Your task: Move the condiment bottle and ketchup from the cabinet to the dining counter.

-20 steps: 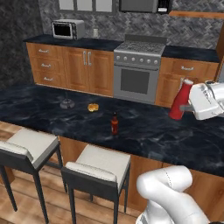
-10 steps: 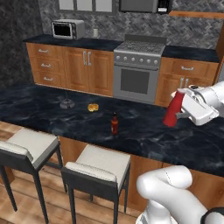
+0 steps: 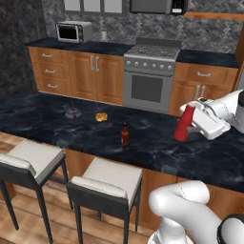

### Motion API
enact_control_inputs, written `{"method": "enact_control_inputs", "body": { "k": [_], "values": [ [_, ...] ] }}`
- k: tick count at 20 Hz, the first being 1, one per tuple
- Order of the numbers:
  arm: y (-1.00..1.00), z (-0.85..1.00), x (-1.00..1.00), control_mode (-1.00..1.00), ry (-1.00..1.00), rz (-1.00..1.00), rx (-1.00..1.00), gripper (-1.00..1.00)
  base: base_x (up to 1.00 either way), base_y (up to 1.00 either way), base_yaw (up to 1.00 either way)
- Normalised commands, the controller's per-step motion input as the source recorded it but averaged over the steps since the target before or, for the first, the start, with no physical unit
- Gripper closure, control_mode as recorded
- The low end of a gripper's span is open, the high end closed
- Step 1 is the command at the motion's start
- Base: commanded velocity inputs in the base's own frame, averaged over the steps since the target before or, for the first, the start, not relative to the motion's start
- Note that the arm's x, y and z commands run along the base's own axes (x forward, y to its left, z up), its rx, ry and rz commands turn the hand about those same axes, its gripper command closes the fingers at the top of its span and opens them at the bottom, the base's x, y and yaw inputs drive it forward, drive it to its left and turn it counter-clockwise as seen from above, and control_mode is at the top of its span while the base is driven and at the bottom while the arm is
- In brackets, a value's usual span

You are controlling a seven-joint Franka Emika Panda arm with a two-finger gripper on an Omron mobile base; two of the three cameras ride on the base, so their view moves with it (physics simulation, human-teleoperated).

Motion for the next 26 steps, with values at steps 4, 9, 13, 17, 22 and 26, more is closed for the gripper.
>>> {"method": "enact_control_inputs", "body": {
  "k": [4,9,13,17,22,26],
  "values": [
    [0.05,-0.25,0.25,-1.00,0.00,-0.03,-0.01,1.00,0.00,0.00,0.00],
    [0.03,-0.20,0.31,-1.00,0.02,-0.03,-0.10,1.00,0.00,0.00,0.00],
    [0.02,-0.25,0.34,-1.00,0.01,0.00,-0.11,1.00,0.00,0.00,0.00],
    [0.08,-0.33,0.30,-1.00,0.00,0.00,-0.11,1.00,0.00,0.00,0.00],
    [0.14,-0.36,0.28,-1.00,0.00,0.00,-0.04,1.00,0.00,0.00,0.00],
    [0.11,-0.39,0.20,-1.00,-0.04,0.00,0.00,1.00,0.00,0.00,0.00]
  ]
}}
